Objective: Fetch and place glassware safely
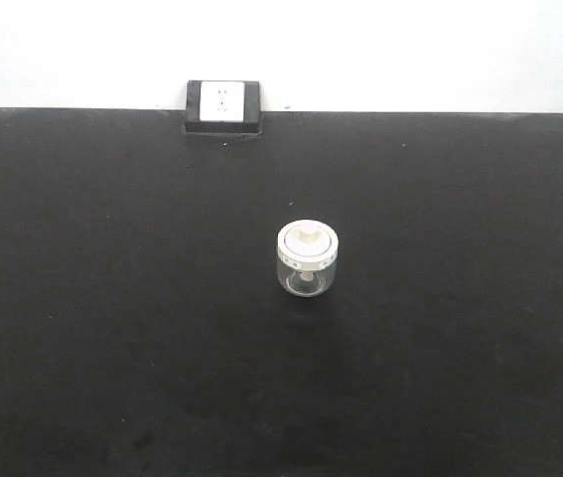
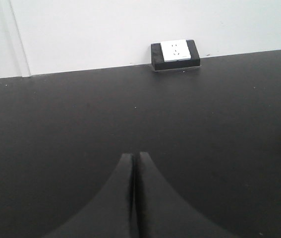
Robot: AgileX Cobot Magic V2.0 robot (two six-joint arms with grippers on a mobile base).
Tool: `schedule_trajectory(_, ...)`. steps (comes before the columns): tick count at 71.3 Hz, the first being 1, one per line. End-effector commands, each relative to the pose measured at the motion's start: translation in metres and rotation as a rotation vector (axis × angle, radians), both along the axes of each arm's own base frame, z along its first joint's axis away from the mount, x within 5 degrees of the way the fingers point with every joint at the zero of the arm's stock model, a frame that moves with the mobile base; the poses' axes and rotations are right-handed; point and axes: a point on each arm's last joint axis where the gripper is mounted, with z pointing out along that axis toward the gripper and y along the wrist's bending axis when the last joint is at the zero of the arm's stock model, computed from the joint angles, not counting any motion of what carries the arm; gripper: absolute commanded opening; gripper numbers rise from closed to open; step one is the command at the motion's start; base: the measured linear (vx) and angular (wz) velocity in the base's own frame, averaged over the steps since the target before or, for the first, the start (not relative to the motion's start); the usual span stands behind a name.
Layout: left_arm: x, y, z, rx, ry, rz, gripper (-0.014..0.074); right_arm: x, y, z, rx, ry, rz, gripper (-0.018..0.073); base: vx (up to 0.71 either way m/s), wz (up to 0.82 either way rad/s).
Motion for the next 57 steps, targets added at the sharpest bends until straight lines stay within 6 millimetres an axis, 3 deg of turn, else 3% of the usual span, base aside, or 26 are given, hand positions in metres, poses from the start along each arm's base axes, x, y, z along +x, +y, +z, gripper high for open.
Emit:
schedule_trajectory(1,0.0005,0.0,-0.002,-0.015,-0.056,0.003,0.0003,-0.0034,0.0009,-0.0001,-0.008,-0.109,0.007,0.0,0.0,0.0)
schedule_trajectory(57,0.0005,0.0,-0.002,-0.015,-0.055,0.003,0.0003,-0.0087,0.0008,0.0004,0.0,-0.137,0.004,0.0,0.0,0.0)
